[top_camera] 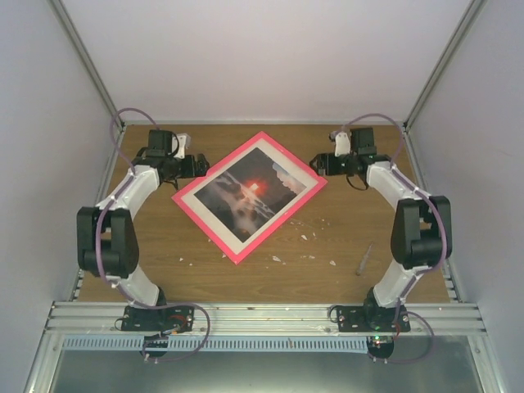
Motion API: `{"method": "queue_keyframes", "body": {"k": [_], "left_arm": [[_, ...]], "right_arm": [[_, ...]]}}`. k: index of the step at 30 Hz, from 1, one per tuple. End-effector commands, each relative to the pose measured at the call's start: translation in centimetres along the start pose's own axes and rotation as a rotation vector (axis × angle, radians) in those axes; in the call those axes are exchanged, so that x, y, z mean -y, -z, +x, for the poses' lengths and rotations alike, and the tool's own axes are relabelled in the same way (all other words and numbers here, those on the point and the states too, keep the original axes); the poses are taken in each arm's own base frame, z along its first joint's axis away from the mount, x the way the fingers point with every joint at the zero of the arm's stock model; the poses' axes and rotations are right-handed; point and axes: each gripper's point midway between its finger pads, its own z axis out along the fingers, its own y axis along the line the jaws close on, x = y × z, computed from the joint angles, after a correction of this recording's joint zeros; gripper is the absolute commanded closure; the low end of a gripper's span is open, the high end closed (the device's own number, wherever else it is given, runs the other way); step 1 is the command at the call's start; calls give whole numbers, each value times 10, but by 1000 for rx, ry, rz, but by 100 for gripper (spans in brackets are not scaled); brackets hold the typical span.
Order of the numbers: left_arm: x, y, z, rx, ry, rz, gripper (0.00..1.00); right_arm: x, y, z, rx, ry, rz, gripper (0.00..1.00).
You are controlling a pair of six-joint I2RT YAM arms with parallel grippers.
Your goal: Take the photo out of the frame
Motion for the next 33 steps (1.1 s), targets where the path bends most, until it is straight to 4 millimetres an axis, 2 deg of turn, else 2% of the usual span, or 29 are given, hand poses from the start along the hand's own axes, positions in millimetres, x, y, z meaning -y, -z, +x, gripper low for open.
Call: {"method": "queue_keyframes", "body": {"k": [1,3,6,11,18,20,28,33], "left_arm": [[-35,-16,-25,11,35,-23,1],[-48,-26,-29,-8,57,-16,1],[-60,-41,-28,-36,87,5,1],[-67,-65,-17,-90,103,36,1],[-61,-86,5,-156,147,124,1],[-59,-90,13,-171,169,140,1],[-52,-91,42,-205,221,175,1],[-44,-92,58,-237,224,193,1]], "right_arm": [[-27,14,39,-5,-251,-31,13],[-43,16,61,-15,-308,-68,7],[-57,14,89,-31,-345,-92,4],[-63,5,110,-43,-400,-126,3],[-58,-5,126,-66,-460,-104,0],[-56,-8,124,-48,-459,-98,0],[-51,-28,127,-80,-458,-100,1],[-51,-43,119,-104,-442,-117,0]]}}
